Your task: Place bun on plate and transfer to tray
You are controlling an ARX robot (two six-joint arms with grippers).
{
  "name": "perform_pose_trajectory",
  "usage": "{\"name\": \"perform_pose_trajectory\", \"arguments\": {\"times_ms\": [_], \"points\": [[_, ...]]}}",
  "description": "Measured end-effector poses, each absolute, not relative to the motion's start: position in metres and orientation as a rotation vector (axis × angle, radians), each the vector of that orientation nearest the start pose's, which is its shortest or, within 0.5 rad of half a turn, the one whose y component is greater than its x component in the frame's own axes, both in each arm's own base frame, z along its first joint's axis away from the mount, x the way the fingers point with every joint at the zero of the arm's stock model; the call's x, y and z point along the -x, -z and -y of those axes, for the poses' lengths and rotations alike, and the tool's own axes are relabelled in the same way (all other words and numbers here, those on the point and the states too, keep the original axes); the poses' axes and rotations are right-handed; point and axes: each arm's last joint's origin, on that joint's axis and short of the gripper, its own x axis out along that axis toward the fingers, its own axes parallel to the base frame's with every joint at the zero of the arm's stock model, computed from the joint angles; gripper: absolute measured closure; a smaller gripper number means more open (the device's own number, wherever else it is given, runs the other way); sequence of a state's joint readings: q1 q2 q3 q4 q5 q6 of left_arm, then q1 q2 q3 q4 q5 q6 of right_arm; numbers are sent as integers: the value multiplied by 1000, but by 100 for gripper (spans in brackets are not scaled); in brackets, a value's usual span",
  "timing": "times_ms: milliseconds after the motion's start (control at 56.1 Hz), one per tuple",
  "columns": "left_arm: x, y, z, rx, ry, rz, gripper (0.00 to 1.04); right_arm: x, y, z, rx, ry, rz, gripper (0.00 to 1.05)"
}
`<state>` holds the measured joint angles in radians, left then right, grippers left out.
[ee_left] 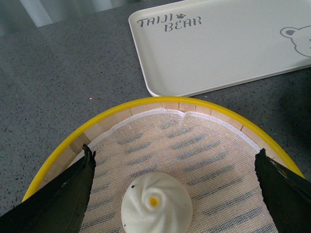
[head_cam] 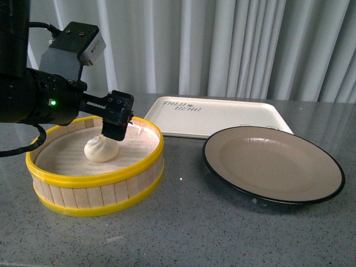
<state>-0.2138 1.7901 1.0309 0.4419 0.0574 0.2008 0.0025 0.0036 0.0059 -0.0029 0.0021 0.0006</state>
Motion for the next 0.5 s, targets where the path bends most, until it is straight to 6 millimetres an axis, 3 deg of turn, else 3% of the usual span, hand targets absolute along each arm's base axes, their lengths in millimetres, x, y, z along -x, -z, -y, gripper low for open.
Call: {"name": "perform_pose_trajectory", "arguments": {"times_ms": [196, 499], "points": [[-397, -196, 88, -191, 260, -365, 7, -98, -165, 0, 0, 0, -1, 8], [-403, -191, 81, -156, 204, -455, 7, -98, -165, 0, -1, 0, -1, 8]]}}
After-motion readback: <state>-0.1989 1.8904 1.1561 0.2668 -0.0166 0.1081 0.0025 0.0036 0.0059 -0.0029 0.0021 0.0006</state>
